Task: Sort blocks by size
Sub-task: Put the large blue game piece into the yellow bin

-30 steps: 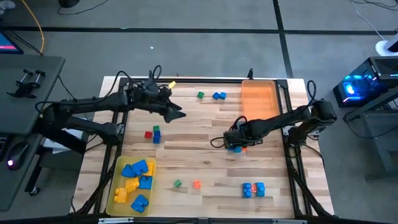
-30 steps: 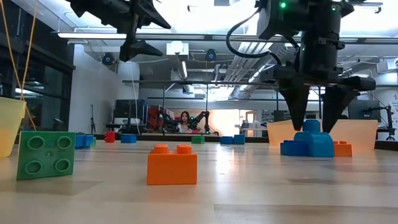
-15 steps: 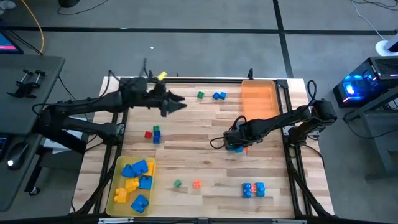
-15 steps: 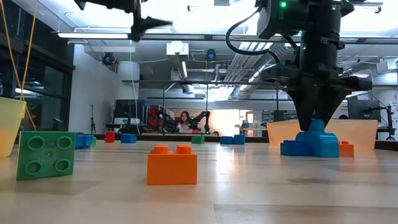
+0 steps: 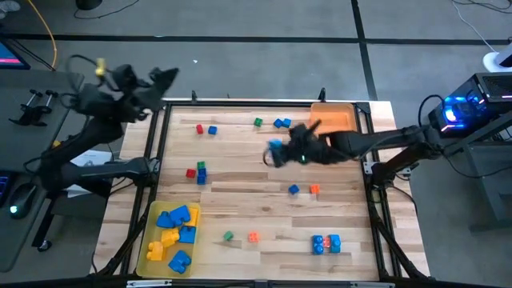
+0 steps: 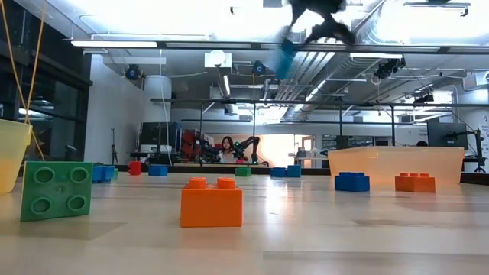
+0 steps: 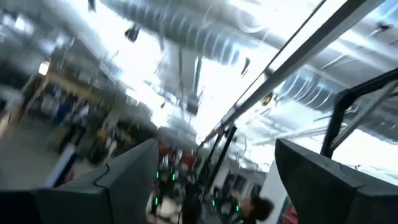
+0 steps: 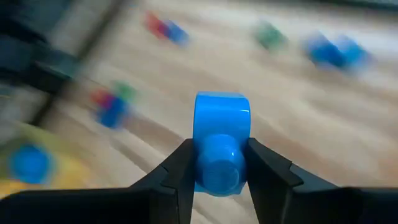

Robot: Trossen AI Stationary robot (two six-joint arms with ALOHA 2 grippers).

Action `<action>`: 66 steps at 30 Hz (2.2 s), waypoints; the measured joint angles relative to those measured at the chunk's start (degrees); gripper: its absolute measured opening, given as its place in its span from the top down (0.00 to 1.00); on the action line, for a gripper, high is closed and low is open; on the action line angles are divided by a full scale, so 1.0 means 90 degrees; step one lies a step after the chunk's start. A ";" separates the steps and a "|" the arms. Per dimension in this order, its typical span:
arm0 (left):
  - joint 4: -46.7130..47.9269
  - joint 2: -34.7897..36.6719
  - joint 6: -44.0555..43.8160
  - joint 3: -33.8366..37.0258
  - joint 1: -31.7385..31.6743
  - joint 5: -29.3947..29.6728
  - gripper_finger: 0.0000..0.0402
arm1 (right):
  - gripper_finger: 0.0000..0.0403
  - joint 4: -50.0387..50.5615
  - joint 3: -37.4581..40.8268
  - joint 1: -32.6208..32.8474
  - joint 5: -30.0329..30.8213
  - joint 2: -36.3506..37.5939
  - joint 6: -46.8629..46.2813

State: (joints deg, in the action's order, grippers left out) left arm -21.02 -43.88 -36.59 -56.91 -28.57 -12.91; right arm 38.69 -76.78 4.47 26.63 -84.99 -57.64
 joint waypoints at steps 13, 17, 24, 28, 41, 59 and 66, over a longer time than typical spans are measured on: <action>0.1196 0.0324 -0.0576 -0.0052 0.0009 0.0000 0.24 | 0.72 -0.5307 -0.0717 0.0088 -0.3185 -0.2882 0.1828; 0.1477 0.0275 -0.0581 -0.0040 0.0009 0.0000 0.24 | 0.72 -0.5657 -0.1639 0.0245 -0.3859 -0.3999 0.2232; 0.1123 0.0295 -0.0541 -0.0040 0.0009 0.0126 0.24 | 0.72 -0.5537 -0.3881 0.0445 -0.4604 -0.5701 0.2582; 0.1155 0.0292 -0.0540 -0.0040 0.0009 0.0163 0.24 | 0.63 -0.5137 -0.4865 0.0501 -0.4642 -0.6283 0.2675; 0.1196 0.0209 -0.0412 -0.0040 0.0009 0.0170 0.24 | 0.42 -0.2357 -0.6501 0.0104 -0.5564 -0.6467 0.3926; 0.1540 -0.0669 -0.0025 -0.0043 0.0009 -0.0230 0.24 | 0.41 0.1422 -0.0542 -0.0356 -0.4013 -0.2264 0.4556; 0.1576 -0.1009 -0.0025 -0.0043 0.0009 -0.0347 0.24 | 0.41 0.0627 0.2229 0.1245 -0.3051 0.0741 -0.0708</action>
State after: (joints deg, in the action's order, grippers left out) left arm -6.83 -52.97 -36.82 -57.30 -28.49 -16.03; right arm 44.34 -56.72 15.67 -0.83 -78.32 -64.02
